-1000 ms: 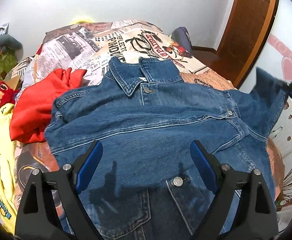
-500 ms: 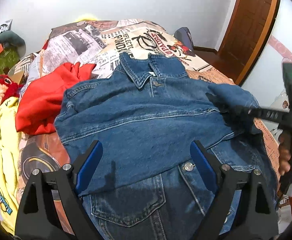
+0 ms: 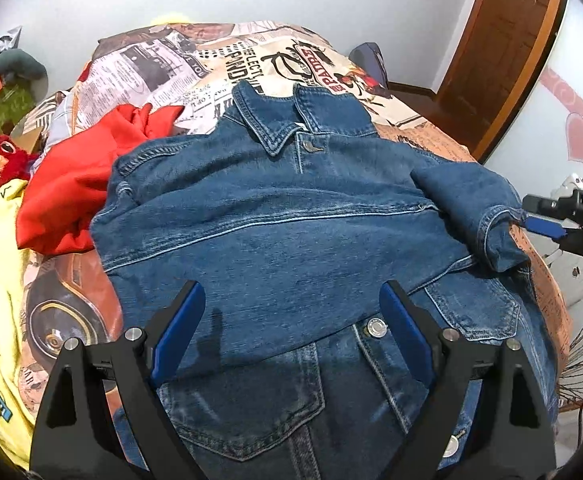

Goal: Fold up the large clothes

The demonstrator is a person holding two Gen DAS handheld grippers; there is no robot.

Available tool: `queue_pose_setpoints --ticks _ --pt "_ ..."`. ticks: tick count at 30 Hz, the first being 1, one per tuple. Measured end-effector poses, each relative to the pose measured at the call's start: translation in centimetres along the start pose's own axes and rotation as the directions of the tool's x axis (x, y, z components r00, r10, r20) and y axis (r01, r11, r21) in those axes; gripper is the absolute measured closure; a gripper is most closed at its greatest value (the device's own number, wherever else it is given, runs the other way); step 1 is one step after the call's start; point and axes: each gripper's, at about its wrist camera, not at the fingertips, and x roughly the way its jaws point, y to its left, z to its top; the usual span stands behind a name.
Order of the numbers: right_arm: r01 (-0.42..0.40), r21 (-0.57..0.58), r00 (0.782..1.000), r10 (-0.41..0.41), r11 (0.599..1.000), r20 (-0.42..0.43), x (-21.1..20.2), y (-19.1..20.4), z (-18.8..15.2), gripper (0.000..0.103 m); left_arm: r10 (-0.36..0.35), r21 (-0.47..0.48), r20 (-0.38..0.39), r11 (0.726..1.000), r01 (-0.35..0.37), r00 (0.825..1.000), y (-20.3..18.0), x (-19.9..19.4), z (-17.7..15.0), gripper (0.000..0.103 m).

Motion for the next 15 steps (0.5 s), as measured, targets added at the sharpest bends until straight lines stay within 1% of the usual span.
queue_pose_setpoints --ticks 5,10,12,14,15 --pt "0.050 0.140 0.999 -0.050 0.989 -0.004 1.4 -4.3 1.2 0.052 -0.006 0.012 -0.009 1.000 0.006 1.000 -0.6 0.6 0.1 0.014" --pt "0.028 0.260 0.999 -0.033 0.965 0.013 2.7 -7.2 2.3 0.052 -0.001 0.016 -0.023 1.000 0.001 1.000 -0.7 1.3 0.3 0.014" --pt "0.026 0.279 0.998 -0.039 0.960 0.041 3.0 -7.5 2.9 0.052 0.003 0.014 -0.028 1.000 -0.002 1.000 -0.7 1.5 0.3 0.014" --pt "0.037 0.280 0.995 -0.062 0.959 0.082 3.0 -7.2 3.4 0.053 0.003 0.009 -0.032 1.000 -0.002 0.999 -0.5 1.7 0.4 0.014" --pt "0.047 0.272 0.993 -0.075 0.961 0.092 2.9 -7.0 3.5 0.058 0.003 0.007 -0.033 1.000 -0.002 0.999 -0.5 1.8 0.4 0.014"
